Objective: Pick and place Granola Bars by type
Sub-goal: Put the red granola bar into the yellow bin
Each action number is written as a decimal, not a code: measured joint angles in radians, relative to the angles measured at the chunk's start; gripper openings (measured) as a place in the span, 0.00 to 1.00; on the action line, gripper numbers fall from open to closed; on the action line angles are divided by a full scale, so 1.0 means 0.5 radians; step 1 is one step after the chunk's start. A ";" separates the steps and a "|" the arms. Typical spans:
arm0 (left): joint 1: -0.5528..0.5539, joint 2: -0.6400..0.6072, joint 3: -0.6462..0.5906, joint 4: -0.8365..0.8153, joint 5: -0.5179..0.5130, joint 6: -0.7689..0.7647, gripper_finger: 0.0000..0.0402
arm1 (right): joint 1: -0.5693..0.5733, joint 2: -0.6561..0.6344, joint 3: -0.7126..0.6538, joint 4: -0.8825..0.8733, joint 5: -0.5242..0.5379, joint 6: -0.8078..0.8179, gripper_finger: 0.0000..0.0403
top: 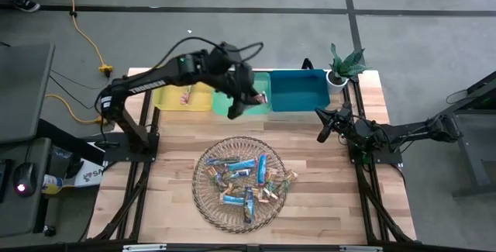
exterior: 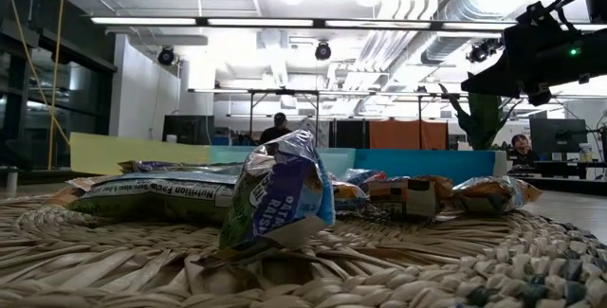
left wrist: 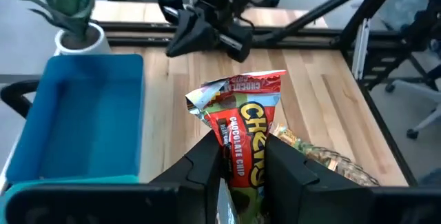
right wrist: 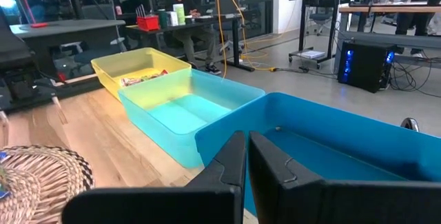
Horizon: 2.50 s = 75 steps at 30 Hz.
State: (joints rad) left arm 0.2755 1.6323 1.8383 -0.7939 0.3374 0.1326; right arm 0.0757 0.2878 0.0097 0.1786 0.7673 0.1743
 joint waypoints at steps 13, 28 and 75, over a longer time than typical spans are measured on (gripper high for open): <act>0.201 -0.789 -0.847 0.563 -0.099 -0.240 0.21 | 0.000 0.000 0.000 -0.002 0.000 0.000 0.00; -0.044 -1.776 -1.722 1.060 -1.417 -0.591 0.21 | -0.001 0.000 0.000 -0.001 -0.001 0.000 0.00; 1.042 -1.126 -2.007 0.392 -2.075 -0.940 0.21 | 0.000 0.000 0.000 0.007 -0.002 0.000 0.00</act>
State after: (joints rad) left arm 0.7965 1.0691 0.8347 -0.5979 -0.7002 -0.3372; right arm 0.0756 0.2880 0.0097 0.1820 0.7666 0.1745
